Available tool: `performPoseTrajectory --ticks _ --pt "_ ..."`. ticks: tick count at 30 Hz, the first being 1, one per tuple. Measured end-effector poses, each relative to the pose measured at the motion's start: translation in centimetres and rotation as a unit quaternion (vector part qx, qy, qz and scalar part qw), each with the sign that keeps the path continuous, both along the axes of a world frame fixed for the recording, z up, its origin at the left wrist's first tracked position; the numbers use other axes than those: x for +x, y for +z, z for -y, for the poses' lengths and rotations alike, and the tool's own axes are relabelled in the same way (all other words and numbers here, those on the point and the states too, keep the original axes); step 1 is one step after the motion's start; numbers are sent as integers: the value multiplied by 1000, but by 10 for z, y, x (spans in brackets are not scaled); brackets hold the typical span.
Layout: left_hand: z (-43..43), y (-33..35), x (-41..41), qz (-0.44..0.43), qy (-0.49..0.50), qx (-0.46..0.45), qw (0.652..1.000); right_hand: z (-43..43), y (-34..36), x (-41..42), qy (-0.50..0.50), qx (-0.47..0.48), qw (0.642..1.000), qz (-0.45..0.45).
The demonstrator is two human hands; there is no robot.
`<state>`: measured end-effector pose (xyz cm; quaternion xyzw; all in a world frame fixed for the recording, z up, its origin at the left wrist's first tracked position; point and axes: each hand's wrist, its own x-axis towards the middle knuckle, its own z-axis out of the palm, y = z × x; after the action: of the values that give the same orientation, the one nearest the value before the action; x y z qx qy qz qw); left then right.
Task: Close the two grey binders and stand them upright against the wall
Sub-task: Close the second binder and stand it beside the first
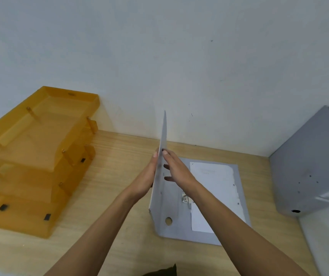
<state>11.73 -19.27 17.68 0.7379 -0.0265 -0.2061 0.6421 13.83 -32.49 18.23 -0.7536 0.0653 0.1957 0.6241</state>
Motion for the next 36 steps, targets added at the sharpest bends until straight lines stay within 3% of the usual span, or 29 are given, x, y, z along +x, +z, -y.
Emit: performPoseTrajectory --ticks 4,9,14,19,24,28,31,36 --pt "49 -12 -1 14 -31 4 999 34 6 6 -35 31 999 -10" --pt "84 -71 -1 5 -95 167 981 91 -1 19 -132 -11 991 9" --pt "103 -98 1 -43 -109 245 963 163 -30 8 -164 -80 983 16" --pt "97 -132 5 -46 -35 286 957 231 -64 -15 -181 -68 981 -5" --pt "113 -151 -22 -59 57 216 973 278 -112 -47 -214 -124 966 -80" --pt "143 -152 -40 -51 93 197 975 292 -134 -57 -158 -255 948 -107" --pt "156 -153 -45 -61 108 197 972 282 -138 -51 -33 -386 919 -79" --pt "164 -150 -50 -69 129 205 968 244 -143 -39 117 -381 917 -24"
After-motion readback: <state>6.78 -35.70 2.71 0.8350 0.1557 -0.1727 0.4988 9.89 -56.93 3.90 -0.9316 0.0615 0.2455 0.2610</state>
